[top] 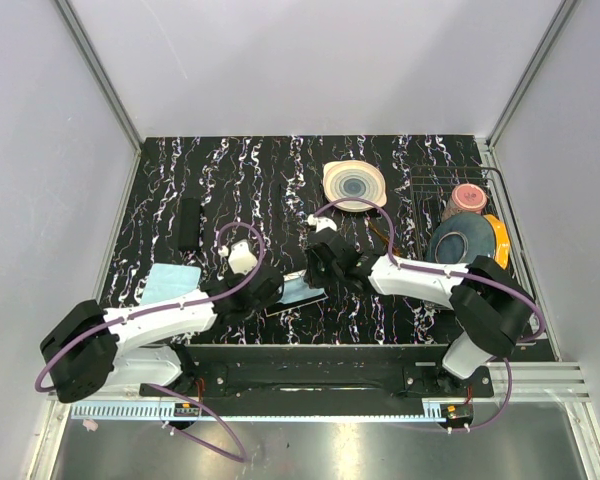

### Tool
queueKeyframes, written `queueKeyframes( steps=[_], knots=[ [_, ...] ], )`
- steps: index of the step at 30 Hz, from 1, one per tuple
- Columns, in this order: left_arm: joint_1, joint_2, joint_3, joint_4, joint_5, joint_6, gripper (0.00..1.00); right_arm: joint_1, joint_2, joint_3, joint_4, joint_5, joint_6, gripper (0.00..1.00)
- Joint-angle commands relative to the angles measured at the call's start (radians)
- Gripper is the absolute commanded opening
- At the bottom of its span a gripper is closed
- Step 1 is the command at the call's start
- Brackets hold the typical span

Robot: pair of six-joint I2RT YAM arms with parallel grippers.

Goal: Organize the sunglasses
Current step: Smooth out the folded cleaning cloth near the sunglasses case.

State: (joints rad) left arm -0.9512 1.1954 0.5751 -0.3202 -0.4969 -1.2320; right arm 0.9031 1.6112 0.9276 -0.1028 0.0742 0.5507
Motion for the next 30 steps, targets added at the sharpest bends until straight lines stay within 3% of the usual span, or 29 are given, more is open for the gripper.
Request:
queueKeyframes(
  steps=[1, 6, 15, 30],
  knots=[
    [-0.004, 0.018, -0.003, 0.081, -0.006, 0.008, 0.2, 0.002, -0.004, 0.025, 0.023, -0.031, -0.023, 0.0],
    [-0.003, 0.069, 0.011, 0.15, -0.003, 0.034, 0.16, 0.003, 0.049, 0.002, 0.133, -0.047, -0.026, 0.0],
    [-0.003, 0.167, 0.003, 0.141, 0.003, 0.008, 0.13, 0.002, 0.099, -0.003, 0.14, -0.042, -0.023, 0.0],
    [-0.003, 0.184, 0.02, 0.078, -0.012, 0.0, 0.13, 0.0, 0.147, 0.059, -0.06, 0.286, 0.055, 0.0]
  ],
)
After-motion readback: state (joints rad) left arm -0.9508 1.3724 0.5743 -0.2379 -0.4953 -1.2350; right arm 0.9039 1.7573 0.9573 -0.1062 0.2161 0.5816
